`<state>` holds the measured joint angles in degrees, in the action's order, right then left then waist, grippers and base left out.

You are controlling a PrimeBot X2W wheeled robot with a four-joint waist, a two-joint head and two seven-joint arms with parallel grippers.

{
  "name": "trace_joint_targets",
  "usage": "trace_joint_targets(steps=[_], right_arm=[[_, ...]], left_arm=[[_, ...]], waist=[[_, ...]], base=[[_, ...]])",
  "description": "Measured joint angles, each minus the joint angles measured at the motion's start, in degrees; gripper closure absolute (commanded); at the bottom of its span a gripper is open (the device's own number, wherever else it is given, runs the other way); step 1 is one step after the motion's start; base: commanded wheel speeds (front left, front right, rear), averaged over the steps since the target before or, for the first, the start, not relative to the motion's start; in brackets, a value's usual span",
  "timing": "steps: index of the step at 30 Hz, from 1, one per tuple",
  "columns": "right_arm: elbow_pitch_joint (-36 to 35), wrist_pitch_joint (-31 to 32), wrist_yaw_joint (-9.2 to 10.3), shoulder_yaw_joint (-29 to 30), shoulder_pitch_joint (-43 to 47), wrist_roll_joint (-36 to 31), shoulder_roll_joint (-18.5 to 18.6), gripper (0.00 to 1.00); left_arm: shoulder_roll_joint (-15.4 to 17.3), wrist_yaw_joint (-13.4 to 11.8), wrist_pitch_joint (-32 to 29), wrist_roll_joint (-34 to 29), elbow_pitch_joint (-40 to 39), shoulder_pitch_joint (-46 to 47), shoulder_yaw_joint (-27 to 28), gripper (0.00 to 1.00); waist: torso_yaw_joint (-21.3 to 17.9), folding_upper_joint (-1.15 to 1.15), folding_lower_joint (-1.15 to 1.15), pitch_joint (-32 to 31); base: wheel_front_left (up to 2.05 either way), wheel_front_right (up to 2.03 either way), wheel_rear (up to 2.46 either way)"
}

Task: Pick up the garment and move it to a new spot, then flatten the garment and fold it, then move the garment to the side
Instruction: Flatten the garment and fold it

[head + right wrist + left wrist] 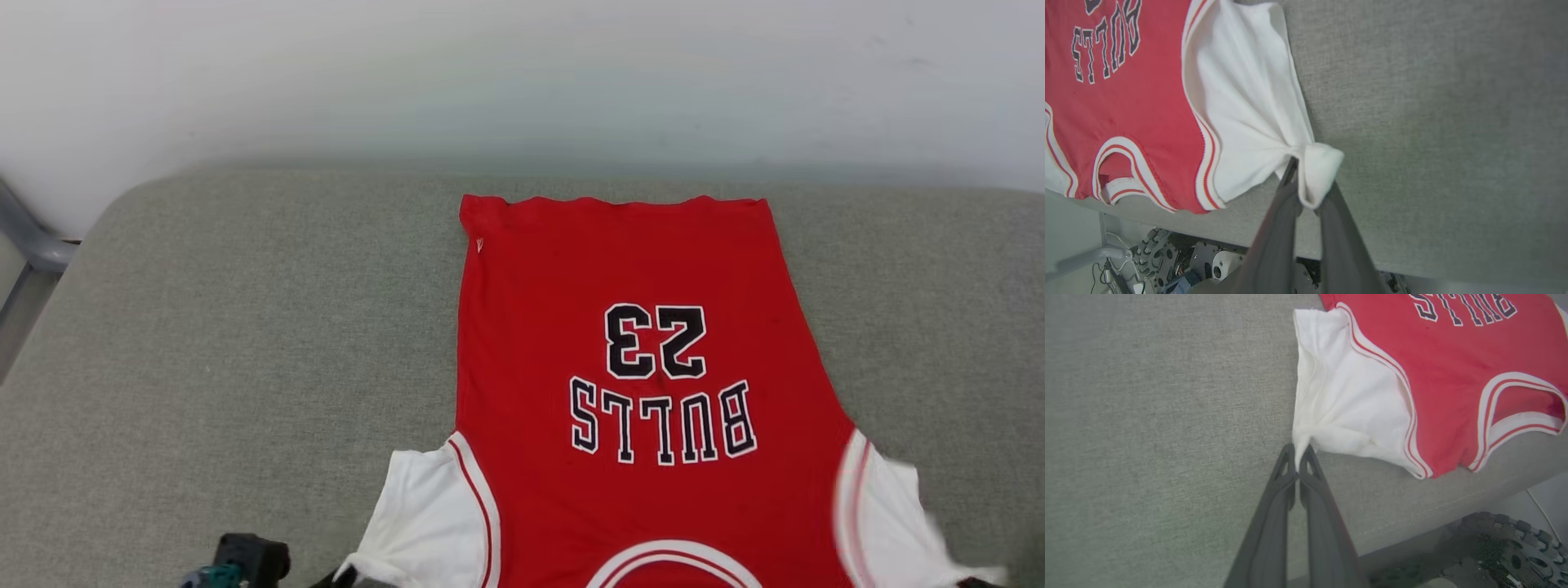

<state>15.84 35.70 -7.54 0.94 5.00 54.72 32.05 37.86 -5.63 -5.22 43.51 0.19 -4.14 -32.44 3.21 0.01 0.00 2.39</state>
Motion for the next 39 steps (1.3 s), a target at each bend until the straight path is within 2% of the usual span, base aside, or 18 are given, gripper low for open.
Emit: trace_joint_targets(steps=[1, 5, 9, 15, 21, 29, 39], right_arm=[[-0.7, 4.0, 0.0, 1.1, 0.0, -0.2, 0.0, 0.0], [-4.8, 10.3, 0.03, 5.4, -0.9, -1.6, 0.5, 0.0], [-11.0, 17.8, 0.03, 10.2, -6.8, -4.3, 0.6, 0.0], [-17.5, 29.4, 0.03, 12.3, -21.4, -11.4, -2.0, 0.0], [-13.5, 37.7, 0.03, 12.5, -39.4, -23.6, -5.8, 0.0], [-6.4, 41.2, 0.03, 12.1, -55.6, -36.6, -6.2, 0.0], [0.0, 40.8, 0.03, 14.8, -63.6, -45.3, -6.2, 0.0]], left_arm=[[0.2, 0.0, -1.8, -0.4, -1.9, 0.3, -0.9, 1.0], [1.4, -0.9, -5.9, -0.6, -7.3, 1.2, -2.0, 1.0], [3.2, -2.0, -10.3, -1.6, -13.0, 2.1, -3.0, 1.0], [4.6, -3.2, -15.3, -4.3, -20.3, 4.8, -4.4, 1.0], [3.2, -3.0, -17.2, -6.6, -24.0, 7.8, -6.4, 1.0], [0.9, -2.7, -16.4, -8.8, -25.5, 11.2, -7.3, 1.0], [-0.9, -1.2, -14.5, -10.2, -25.4, 14.1, -8.0, 1.0]], waist=[[0.1, 0.0, 0.0, 0.6], [0.5, 0.0, 0.0, 2.6], [1.1, 0.0, 0.01, 5.7], [3.1, 0.0, 0.01, 11.5], [6.4, 0.0, 0.02, 17.8], [12.4, 0.0, 0.02, 25.3], [18.1, 0.0, 0.02, 31.7]], base=[[0.0, 0.0, 0.0], [0.0, 0.0, 0.0], [0.0, 0.0, 0.0], [0.0, 0.0, 0.0], [0.0, 0.0, 0.0], [0.0, 0.0, 0.0], [0.0, 0.0, 0.0]])
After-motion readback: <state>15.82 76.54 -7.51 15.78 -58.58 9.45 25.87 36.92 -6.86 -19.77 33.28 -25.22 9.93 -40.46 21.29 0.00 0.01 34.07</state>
